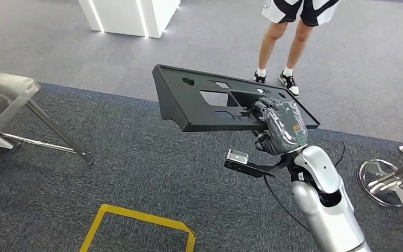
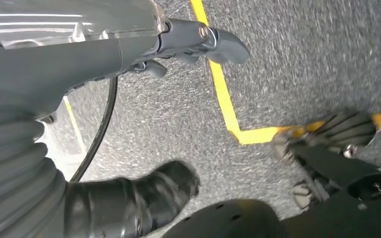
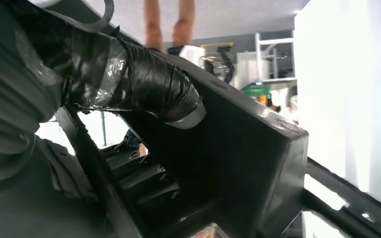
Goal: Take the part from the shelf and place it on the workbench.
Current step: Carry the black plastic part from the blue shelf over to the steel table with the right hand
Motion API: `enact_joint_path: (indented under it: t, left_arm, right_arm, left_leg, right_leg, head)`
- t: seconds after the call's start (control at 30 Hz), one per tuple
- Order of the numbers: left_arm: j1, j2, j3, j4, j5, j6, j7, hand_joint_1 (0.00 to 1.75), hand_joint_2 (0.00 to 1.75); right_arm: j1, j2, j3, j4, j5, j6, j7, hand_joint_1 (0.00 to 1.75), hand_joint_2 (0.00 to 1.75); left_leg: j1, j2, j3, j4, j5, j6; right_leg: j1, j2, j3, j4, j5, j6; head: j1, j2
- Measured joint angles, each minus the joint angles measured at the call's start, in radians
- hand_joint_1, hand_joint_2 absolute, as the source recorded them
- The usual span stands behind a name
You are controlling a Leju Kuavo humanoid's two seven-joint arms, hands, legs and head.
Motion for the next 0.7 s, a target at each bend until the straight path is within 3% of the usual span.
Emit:
enact_joint_path:
  t: [0.07,0.1,0.13,0.17,0.23,0.3,0.37,0.43,0.5,0.57,0.6,0.63,0.7]
  left_arm:
    - [-0.001,0.0,0.0,0.0,0.0,0.0,-0.001,0.0,1.75]
    - [0.001,0.0,0.0,0.0,0.0,-0.001,-0.001,0.0,1.75]
    - [0.002,0.0,-0.001,0.0,-0.001,-0.001,-0.002,0.0,1.75]
    - [0.003,0.0,-0.001,0.0,-0.002,-0.002,-0.004,0.0,1.75]
    - [0.002,0.001,-0.001,0.0,-0.006,-0.003,-0.01,0.0,1.75]
    - [0.0,0.003,-0.001,0.0,-0.01,-0.005,-0.017,0.0,1.75]
    - [0.003,0.01,-0.001,0.001,-0.01,-0.008,-0.021,0.0,1.75]
    - [0.005,0.015,-0.001,0.001,-0.01,-0.012,-0.024,0.0,1.75]
    - [0.005,0.017,-0.001,0.001,-0.012,-0.013,-0.026,0.0,1.75]
    - [0.004,0.019,-0.001,0.001,-0.016,-0.014,-0.028,0.0,1.75]
    - [0.006,0.02,-0.001,0.001,-0.019,-0.013,-0.028,0.0,1.75]
    - [0.008,0.02,-0.001,0.001,-0.022,-0.013,-0.028,0.0,1.75]
    - [0.013,0.02,-0.001,0.001,-0.028,-0.009,-0.029,0.0,1.75]
  right_arm:
    - [0.001,0.0,0.0,0.0,0.002,0.0,0.001,1.75,1.75]
    - [0.002,0.0,0.0,0.0,0.004,-0.001,0.001,1.75,1.75]
    - [0.002,-0.001,0.0,0.0,0.006,-0.001,0.002,1.75,1.75]
    - [0.0,-0.001,0.0,0.0,0.008,-0.002,0.002,1.75,1.75]
    - [-0.005,-0.004,0.0,0.0,0.012,-0.004,0.003,1.75,1.75]
    - [-0.016,-0.007,0.0,0.001,0.016,-0.004,0.004,1.75,1.75]
    - [-0.032,-0.008,0.0,0.003,0.021,0.0,0.008,1.75,1.75]
    - [-0.052,-0.007,0.0,0.006,0.027,0.007,0.013,1.75,1.75]
    - [-0.072,-0.007,0.0,0.011,0.031,0.013,0.015,1.75,1.75]
    - [-0.084,-0.007,0.0,0.017,0.034,0.019,0.016,1.75,1.75]
    - [-0.088,-0.007,0.0,0.021,0.036,0.021,0.016,1.75,1.75]
    - [-0.094,-0.007,0.0,0.025,0.037,0.022,0.017,1.75,1.75]
    - [-0.113,-0.007,0.0,0.031,0.04,0.023,0.021,1.75,1.75]
  left_leg:
    - [0.005,0.017,-0.059,0.113,-0.039,-0.005]
    - [0.007,0.019,-0.066,0.125,-0.032,-0.006]
    - [0.008,0.022,-0.052,0.097,-0.009,-0.005]
    - [0.007,0.03,-0.017,0.032,0.027,-0.003]
    - [-0.002,0.067,0.056,-0.106,0.075,0.007]
    - [-0.013,0.084,0.084,-0.163,0.082,0.016]
    - [-0.013,0.064,0.085,-0.17,0.084,0.026]
    - [-0.008,0.046,0.093,-0.182,0.09,0.037]
    - [-0.005,0.027,0.098,-0.187,0.092,0.047]
    - [-0.005,0.003,0.098,-0.185,0.091,0.052]
    - [-0.004,-0.011,0.098,-0.182,0.089,0.052]
    - [-0.004,-0.024,0.098,-0.177,0.087,0.051]
    - [-0.001,-0.05,0.097,-0.164,0.08,0.045]
  right_leg:
    - [0.004,-0.025,0.001,0.0,-0.003,-0.003]
    - [0.006,-0.037,0.003,0.0,-0.005,-0.004]
    - [0.006,-0.048,0.005,0.0,-0.007,-0.003]
    - [0.007,-0.059,0.008,0.0,-0.01,-0.001]
    - [0.01,-0.077,0.015,0.001,-0.016,0.005]
    - [0.013,-0.094,0.018,0.001,-0.021,0.014]
    - [0.013,-0.108,0.02,0.001,-0.026,0.023]
    - [0.009,-0.08,0.012,0.028,-0.048,0.031]
    - [0.007,-0.028,-0.042,0.141,-0.104,0.035]
    - [0.006,-0.005,-0.111,0.27,-0.148,0.036]
    - [0.005,-0.003,-0.127,0.291,-0.142,0.037]
    - [0.004,-0.002,-0.124,0.271,-0.116,0.038]
    - [-0.003,0.02,-0.079,0.155,-0.038,0.038]
  head:
    - [0.0,0.0]
    - [0.0,0.0]
    - [0.0,0.0]
    - [0.0,0.0]
    - [0.0,0.0]
    - [0.001,0.0]
    - [0.001,0.0]
    - [0.002,0.0]
    - [0.003,0.0]
    - [0.003,0.0]
    - [0.003,0.0]
    - [0.003,0.0]
    - [0.003,0.0]
